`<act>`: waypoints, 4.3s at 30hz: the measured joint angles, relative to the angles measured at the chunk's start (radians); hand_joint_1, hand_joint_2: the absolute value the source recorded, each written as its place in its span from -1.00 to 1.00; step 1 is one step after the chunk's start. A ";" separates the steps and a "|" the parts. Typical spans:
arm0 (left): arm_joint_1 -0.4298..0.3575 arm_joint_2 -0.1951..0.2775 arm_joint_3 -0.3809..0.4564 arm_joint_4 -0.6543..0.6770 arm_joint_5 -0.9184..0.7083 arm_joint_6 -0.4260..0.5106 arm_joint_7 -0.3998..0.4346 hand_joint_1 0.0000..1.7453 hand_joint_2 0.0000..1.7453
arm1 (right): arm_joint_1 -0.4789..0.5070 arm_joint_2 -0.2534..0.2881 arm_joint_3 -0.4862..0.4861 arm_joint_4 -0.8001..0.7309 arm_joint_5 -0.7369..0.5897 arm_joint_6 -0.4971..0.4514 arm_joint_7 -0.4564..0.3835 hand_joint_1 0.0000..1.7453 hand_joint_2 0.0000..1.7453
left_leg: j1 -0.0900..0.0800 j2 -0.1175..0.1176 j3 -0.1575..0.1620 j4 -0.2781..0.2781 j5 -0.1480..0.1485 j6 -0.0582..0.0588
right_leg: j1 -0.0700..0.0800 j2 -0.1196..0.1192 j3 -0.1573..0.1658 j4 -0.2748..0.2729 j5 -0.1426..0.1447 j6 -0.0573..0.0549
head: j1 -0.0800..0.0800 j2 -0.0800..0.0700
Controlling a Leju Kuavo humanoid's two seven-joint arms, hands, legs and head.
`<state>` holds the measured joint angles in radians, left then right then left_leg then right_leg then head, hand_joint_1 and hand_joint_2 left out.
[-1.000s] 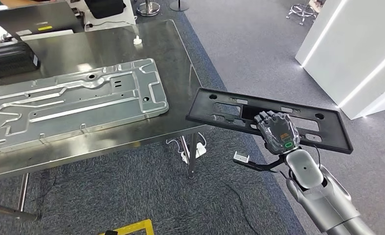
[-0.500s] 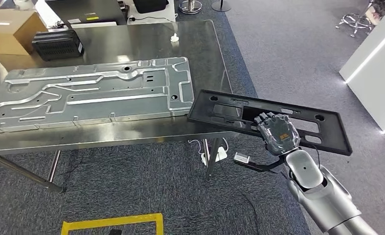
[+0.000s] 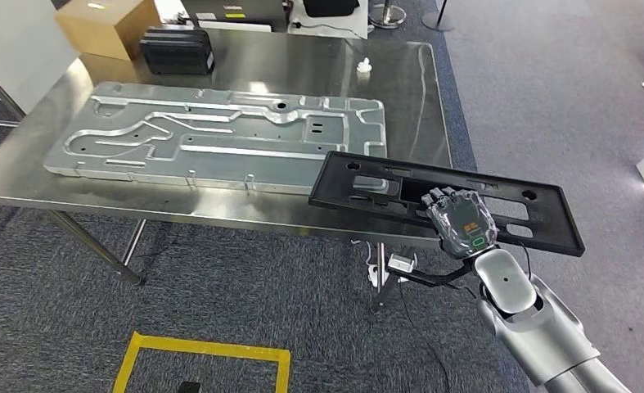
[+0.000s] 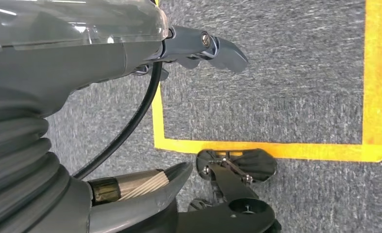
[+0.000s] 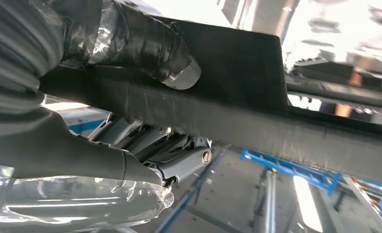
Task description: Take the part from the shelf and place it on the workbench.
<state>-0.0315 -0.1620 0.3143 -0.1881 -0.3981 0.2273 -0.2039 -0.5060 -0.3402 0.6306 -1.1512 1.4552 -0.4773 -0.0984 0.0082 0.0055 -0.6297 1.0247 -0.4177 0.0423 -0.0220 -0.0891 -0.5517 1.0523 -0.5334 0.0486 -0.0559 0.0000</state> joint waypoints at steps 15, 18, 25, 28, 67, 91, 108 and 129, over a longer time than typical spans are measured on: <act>0.003 -0.009 0.006 0.000 -0.009 -0.002 0.003 -1.00 1.00 | -0.015 -0.009 0.006 0.004 -0.001 0.005 0.002 1.00 1.00 | -0.002 -0.122 -0.024 0.028 -0.008 -0.027 | -0.002 0.126 -0.015 -0.055 0.073 -0.051 | 0.001 0.000; -0.002 -0.009 0.006 0.000 -0.011 -0.001 0.002 -1.00 1.00 | -0.023 -0.009 0.008 0.004 -0.004 0.010 -0.003 1.00 1.00 | -0.002 -0.028 -0.106 0.193 -0.092 -0.038 | 0.001 0.082 -0.007 -0.062 0.074 -0.056 | -0.004 0.000; -0.003 -0.009 0.006 0.000 -0.014 -0.002 0.003 -1.00 1.00 | -0.029 -0.011 0.021 0.003 -0.011 0.007 -0.015 1.00 1.00 | 0.011 0.000 -0.003 0.021 -0.009 -0.045 | 0.000 0.031 -0.011 -0.034 0.050 -0.034 | -0.003 0.000; -0.002 -0.010 0.007 0.000 -0.015 -0.002 0.004 -1.00 1.00 | -0.035 -0.015 0.025 0.002 -0.004 0.004 -0.016 1.00 1.00 | 0.009 -0.001 0.005 0.004 -0.007 -0.038 | 0.006 0.031 -0.013 -0.030 0.048 -0.043 | -0.001 0.000; -0.009 -0.010 0.059 0.000 -0.024 0.023 0.183 -1.00 1.00 | -0.223 -0.020 0.160 -0.004 0.011 0.023 -0.046 1.00 1.00 | 0.002 0.001 0.003 0.004 -0.005 -0.021 | 0.001 0.035 -0.012 -0.042 0.059 -0.014 | -0.001 0.000; -0.012 -0.012 0.059 0.000 -0.060 0.020 0.167 -1.00 1.00 | -0.245 -0.008 0.212 -0.011 -0.034 0.039 -0.049 1.00 1.00 | 0.019 -0.024 0.026 0.021 -0.050 -0.055 | -0.012 0.093 -0.051 -0.011 0.059 -0.030 | 0.004 0.000; -0.009 -0.009 0.060 0.000 -0.064 0.021 0.167 -1.00 1.00 | -0.246 -0.008 0.219 -0.012 -0.042 0.038 -0.050 1.00 1.00 | -0.001 -0.015 0.006 -0.009 0.002 0.008 | 0.002 0.088 -0.010 0.092 -0.026 -0.011 | 0.008 0.000; -0.008 -0.011 0.063 0.001 -0.073 0.021 0.166 -1.00 1.00 | -0.245 -0.002 0.229 -0.005 -0.044 0.029 -0.043 1.00 1.00 | 0.014 -0.013 -0.086 0.194 -0.109 -0.051 | -0.001 0.088 0.017 -0.057 0.056 -0.060 | 0.008 0.000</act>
<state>-0.0392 -0.1727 0.3769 -0.1873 -0.4707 0.2487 -0.0381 -0.7512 -0.3427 0.8600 -1.1560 1.4111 -0.4479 -0.1410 0.0219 -0.0070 -0.7161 1.2185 -0.5266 -0.0088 -0.0230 -0.0006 -0.5349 0.9948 -0.4773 -0.0114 -0.0484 0.0000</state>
